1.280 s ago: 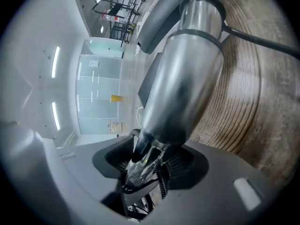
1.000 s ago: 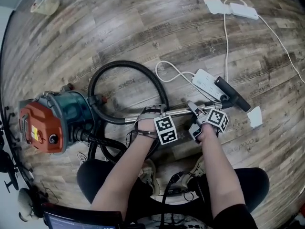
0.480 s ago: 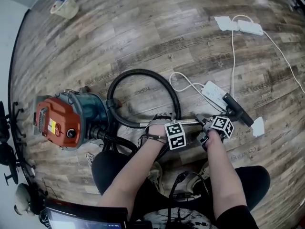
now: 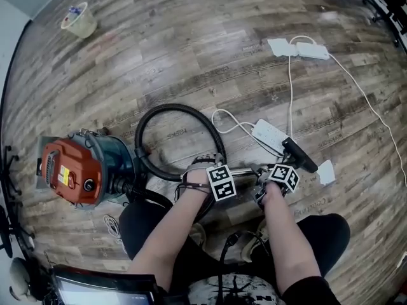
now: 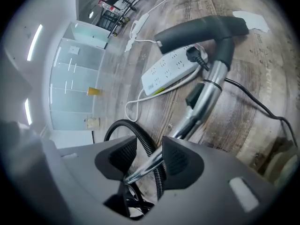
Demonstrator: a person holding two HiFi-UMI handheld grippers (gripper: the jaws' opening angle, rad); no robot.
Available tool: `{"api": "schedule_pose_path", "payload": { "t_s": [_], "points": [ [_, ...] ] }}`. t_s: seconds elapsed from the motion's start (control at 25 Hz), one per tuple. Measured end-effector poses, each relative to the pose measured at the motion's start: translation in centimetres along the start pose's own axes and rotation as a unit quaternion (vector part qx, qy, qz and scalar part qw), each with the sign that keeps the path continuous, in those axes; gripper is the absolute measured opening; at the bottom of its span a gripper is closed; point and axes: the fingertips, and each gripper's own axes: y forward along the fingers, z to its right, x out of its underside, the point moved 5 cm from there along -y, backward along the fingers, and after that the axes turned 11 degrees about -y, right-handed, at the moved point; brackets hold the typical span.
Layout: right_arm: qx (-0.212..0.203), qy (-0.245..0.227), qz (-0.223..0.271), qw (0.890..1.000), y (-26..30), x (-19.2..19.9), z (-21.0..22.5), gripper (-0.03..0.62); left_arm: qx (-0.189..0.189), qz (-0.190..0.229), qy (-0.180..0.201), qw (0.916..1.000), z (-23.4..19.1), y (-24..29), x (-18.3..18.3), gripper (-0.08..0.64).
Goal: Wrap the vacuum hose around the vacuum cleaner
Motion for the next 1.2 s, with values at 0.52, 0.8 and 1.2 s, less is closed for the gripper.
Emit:
{"api": "schedule_pose_path", "payload": {
  "t_s": [0.52, 0.8, 1.2],
  "points": [
    [-0.055, -0.114, 0.038, 0.991, -1.4, -3.2, -3.2, 0.006, -0.003, 0.064, -0.024, 0.9977, 0.7, -1.4, -1.3, 0.059],
    [-0.128, -0.208, 0.05, 0.969, -0.6, -6.8, -8.1, 0.005, 0.017, 0.167, -0.16, 0.9728, -2.5, -3.8, -1.6, 0.005],
    [-0.162, -0.271, 0.068, 0.946, -4.9, -9.6, -15.9, 0.005, 0.033, 0.24, -0.287, 0.9267, -5.5, -12.3, 1.2, 0.003]
  ]
}}
